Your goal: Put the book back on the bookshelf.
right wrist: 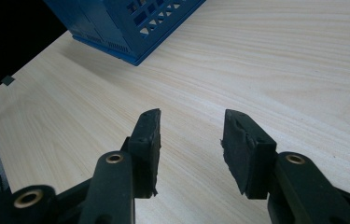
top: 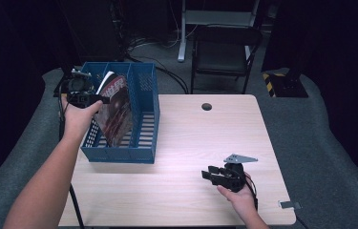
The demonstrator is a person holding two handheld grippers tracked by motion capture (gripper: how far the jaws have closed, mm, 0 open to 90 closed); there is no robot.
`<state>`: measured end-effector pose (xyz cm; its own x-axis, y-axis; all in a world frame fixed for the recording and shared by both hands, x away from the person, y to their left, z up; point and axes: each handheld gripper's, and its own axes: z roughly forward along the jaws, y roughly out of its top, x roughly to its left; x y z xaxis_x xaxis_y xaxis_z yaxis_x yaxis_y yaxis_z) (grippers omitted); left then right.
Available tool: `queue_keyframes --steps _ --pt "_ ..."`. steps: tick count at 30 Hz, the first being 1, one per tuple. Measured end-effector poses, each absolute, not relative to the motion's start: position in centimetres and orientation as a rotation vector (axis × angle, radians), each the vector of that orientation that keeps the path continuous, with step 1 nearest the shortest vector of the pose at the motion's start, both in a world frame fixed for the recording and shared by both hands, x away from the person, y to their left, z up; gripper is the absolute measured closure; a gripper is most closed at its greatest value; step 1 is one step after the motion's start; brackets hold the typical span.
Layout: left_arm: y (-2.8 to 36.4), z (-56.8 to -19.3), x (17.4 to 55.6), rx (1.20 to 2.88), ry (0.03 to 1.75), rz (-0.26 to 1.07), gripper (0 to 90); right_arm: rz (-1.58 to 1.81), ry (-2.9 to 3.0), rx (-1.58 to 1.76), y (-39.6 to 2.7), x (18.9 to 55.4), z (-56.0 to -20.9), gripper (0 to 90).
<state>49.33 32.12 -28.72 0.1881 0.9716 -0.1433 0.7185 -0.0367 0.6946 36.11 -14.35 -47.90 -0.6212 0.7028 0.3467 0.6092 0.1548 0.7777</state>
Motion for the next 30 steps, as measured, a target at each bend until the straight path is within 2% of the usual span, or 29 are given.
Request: queue_keyframes --steps 4,19,30 --pt "32.23 -28.57 49.18 1.827 1.587 0.505 56.9 1.479 2.312 1.319 -14.37 36.11 -47.9 56.6" --pt "32.34 -27.92 48.99 1.871 1.577 0.51 73.3 1.478 2.309 1.329 -14.4 36.1 -47.96 56.6" --pt "32.02 -27.8 49.15 1.893 1.582 0.515 77.9 1.484 2.311 1.322 -14.43 36.11 -47.93 56.5"
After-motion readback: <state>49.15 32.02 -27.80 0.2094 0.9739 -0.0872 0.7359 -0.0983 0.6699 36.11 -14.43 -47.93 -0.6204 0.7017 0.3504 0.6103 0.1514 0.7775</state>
